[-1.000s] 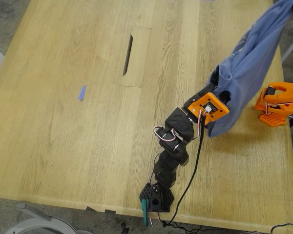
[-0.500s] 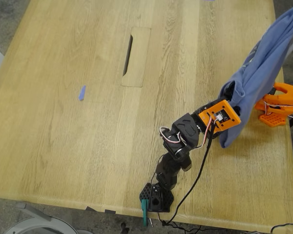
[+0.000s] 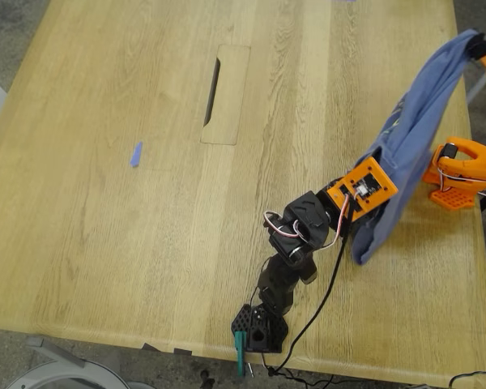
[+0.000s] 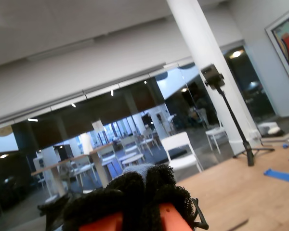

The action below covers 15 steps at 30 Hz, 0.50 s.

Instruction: Fold a T-shirt

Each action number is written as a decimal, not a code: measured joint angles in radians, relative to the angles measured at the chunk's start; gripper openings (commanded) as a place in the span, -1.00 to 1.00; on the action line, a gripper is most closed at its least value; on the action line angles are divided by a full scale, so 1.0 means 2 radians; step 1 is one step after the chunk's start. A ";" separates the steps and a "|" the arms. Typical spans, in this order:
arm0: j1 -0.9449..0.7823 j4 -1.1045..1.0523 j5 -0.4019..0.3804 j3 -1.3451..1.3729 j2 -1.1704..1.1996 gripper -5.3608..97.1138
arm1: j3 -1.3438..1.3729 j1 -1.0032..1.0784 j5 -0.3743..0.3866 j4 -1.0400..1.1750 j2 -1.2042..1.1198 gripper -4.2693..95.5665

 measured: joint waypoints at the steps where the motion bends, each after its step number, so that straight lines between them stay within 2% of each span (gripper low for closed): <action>1: -0.005 0.004 -0.009 0.000 0.000 -0.90 | 0.005 -0.003 -0.001 0.004 0.001 -0.92; 9: -0.061 0.012 -0.058 0.037 0.007 -0.90 | 0.021 -0.022 -0.005 0.071 0.002 -0.92; 12: -0.074 0.012 -0.069 0.137 0.050 -0.90 | 0.024 -0.022 -0.007 0.094 0.004 -0.92; 15: -0.084 0.012 -0.077 0.297 0.135 -0.90 | 0.031 -0.025 -0.010 0.115 0.010 -0.92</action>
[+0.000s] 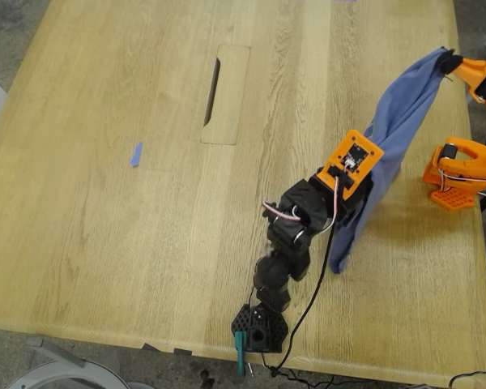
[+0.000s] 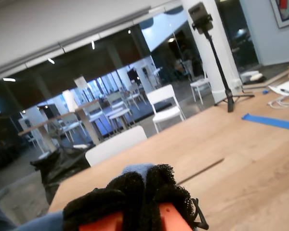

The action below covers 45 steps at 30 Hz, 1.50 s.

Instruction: Fold a T-shirt

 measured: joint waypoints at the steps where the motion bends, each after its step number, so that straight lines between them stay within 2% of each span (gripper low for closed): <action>1: -0.003 0.000 -0.003 0.055 0.031 -0.90 | 0.003 -0.003 0.000 0.006 0.002 -0.92; 5: -0.018 -0.010 -0.009 0.245 0.143 -0.90 | 0.024 -0.008 -0.005 0.026 0.006 -0.92; 11: -0.068 -0.087 -0.010 0.467 0.257 -0.90 | 0.093 -0.009 -0.021 0.005 0.000 -0.92; 16: -0.102 -0.187 -0.010 0.644 0.335 -0.90 | 0.212 -0.012 -0.023 -0.097 -0.001 -0.92; 21: -0.137 -0.278 -0.010 0.760 0.363 -0.90 | 0.312 -0.016 -0.026 -0.216 -0.018 -0.92; 26: -0.193 -0.360 -0.010 0.821 0.364 -0.90 | 0.346 -0.012 -0.032 -0.313 -0.059 -0.92; 33: -0.288 -0.469 -0.010 0.872 0.344 -0.90 | 0.372 0.002 -0.036 -0.381 -0.097 -0.92; 39: -0.344 -0.591 -0.010 0.879 0.245 -0.90 | 0.440 0.025 -0.036 -0.451 -0.111 -0.92; 45: -0.382 -0.715 -0.010 0.879 0.115 -0.90 | 0.510 0.039 -0.036 -0.588 -0.181 -0.92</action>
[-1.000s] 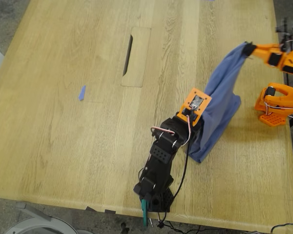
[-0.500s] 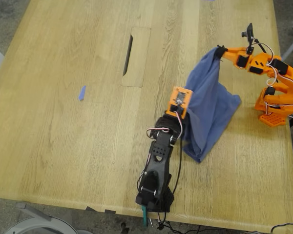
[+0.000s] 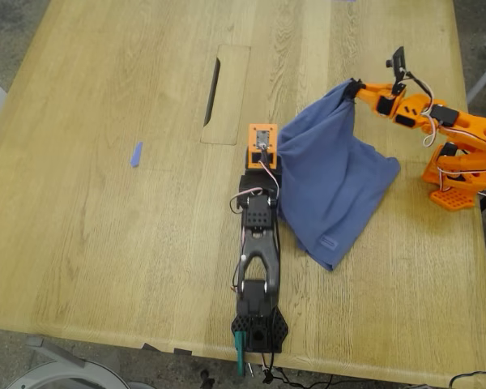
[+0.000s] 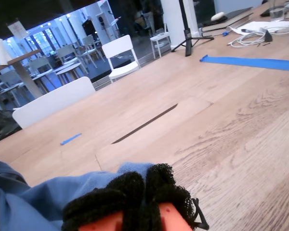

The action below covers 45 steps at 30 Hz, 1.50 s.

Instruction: Fold a T-shirt

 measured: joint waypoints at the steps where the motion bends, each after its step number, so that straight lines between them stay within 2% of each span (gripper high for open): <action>1: -0.005 -0.015 0.000 0.001 -0.018 -0.90 | 0.012 0.002 0.000 -0.020 -0.012 -0.92; 9: -0.041 -0.109 0.000 0.001 -0.112 -0.90 | 0.053 0.005 -0.009 -0.193 -0.148 -0.92; 19: -0.078 -0.191 0.000 -0.018 -0.199 -0.90 | -0.045 0.015 -0.009 -0.374 -0.378 -0.92; 37: -0.130 -0.227 0.000 -0.123 -0.309 -0.90 | -0.280 0.045 -0.009 -0.403 -0.616 -0.92; 45: -0.143 -0.246 0.000 -0.170 -0.365 -0.90 | -0.365 0.059 -0.009 -0.394 -0.680 -0.92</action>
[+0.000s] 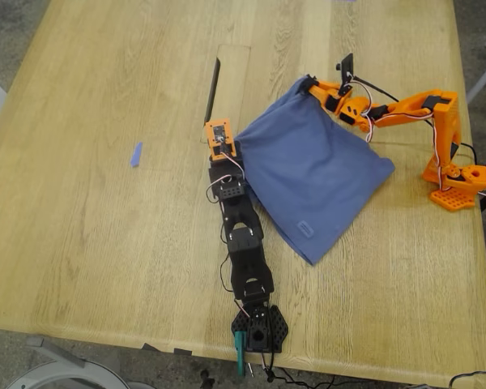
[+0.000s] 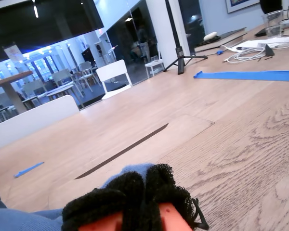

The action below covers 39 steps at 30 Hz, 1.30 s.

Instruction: Fold a T-shirt

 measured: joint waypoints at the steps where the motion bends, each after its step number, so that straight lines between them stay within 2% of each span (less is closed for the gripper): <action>1: -0.002 0.000 0.000 -0.005 -0.006 -0.90 | -0.008 0.002 0.000 0.003 -0.005 -0.92; 7: -0.008 0.008 -0.001 -0.035 -0.028 -0.90 | -0.052 0.008 0.001 0.025 -0.023 -0.92; 12: -0.014 0.066 -0.002 -0.060 -0.028 -0.90 | -0.083 0.015 0.008 0.063 -0.023 -0.92; 27: -0.015 0.305 -0.003 -0.141 0.007 -0.90 | -0.189 0.018 0.015 0.331 -0.005 -0.92; 39: -0.011 0.428 -0.018 -0.141 0.095 -0.90 | -0.258 0.017 0.013 0.529 0.048 -0.92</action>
